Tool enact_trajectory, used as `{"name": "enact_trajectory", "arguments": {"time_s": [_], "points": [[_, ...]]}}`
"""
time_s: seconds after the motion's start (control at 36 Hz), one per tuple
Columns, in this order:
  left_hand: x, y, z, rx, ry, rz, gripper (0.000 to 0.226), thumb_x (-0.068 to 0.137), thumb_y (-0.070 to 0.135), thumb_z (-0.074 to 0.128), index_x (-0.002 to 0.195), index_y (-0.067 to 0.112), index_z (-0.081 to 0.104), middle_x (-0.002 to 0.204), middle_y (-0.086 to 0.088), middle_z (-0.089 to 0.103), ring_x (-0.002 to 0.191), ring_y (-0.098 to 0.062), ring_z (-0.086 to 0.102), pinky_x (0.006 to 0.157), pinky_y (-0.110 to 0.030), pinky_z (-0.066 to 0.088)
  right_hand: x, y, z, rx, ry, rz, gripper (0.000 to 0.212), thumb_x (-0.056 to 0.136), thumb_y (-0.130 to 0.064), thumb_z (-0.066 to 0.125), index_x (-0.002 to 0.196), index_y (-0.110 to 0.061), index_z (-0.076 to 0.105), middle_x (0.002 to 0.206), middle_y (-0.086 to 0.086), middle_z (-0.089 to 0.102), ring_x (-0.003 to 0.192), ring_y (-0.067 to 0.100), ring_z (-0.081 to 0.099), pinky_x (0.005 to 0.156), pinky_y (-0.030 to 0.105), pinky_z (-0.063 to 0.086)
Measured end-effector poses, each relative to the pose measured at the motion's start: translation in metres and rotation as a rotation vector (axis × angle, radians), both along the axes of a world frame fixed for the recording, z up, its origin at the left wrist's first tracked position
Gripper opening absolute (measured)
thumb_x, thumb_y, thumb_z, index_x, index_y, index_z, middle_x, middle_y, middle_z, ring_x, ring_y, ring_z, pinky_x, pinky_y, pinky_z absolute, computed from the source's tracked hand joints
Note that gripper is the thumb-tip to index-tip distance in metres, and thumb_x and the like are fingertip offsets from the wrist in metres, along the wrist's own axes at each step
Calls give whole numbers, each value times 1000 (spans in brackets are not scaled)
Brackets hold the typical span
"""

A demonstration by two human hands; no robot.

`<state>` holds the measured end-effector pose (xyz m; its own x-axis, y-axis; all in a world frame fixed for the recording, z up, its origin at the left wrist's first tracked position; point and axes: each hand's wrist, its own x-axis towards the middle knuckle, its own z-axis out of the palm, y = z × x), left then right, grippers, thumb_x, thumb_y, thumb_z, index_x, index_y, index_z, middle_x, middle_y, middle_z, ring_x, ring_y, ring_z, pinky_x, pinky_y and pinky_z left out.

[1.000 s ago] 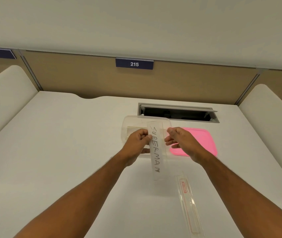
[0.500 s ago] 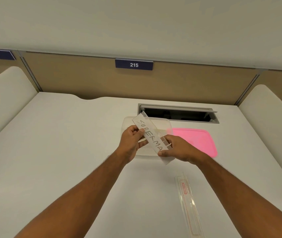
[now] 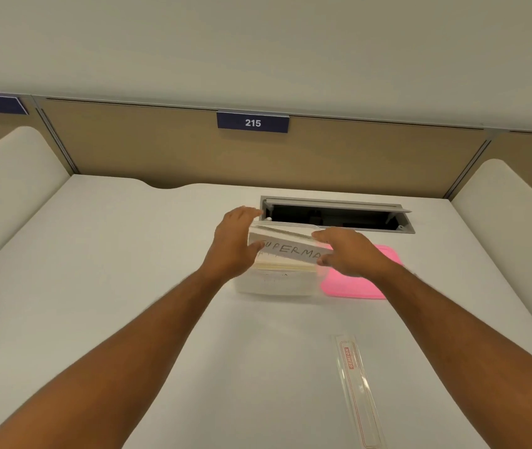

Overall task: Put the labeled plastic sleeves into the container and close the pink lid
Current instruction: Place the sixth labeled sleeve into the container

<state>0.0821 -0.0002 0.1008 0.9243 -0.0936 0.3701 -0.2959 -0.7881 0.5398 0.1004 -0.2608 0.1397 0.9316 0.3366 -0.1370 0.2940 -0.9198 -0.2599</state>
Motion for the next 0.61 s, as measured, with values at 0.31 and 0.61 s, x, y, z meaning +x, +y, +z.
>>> {"name": "enact_trajectory", "arguments": {"time_s": [0.31, 0.61], "points": [[17, 8, -2, 466, 206, -149, 60, 89, 37, 69, 144, 23, 46, 136, 0, 57, 120, -22, 53, 93, -39, 50, 19, 17, -3, 13, 34, 58, 61, 90, -23, 73, 145, -23, 48, 148, -3, 50, 133, 23, 47, 107, 38, 41], [33, 14, -17, 549, 313, -129, 45, 85, 37, 74, 126, 22, 62, 114, -4, 65, 102, -22, 58, 79, -36, 55, 32, 35, -33, -153, -7, 145, 40, 88, -29, 73, 126, -20, 62, 117, 4, 70, 99, 25, 63, 73, 31, 43]]}}
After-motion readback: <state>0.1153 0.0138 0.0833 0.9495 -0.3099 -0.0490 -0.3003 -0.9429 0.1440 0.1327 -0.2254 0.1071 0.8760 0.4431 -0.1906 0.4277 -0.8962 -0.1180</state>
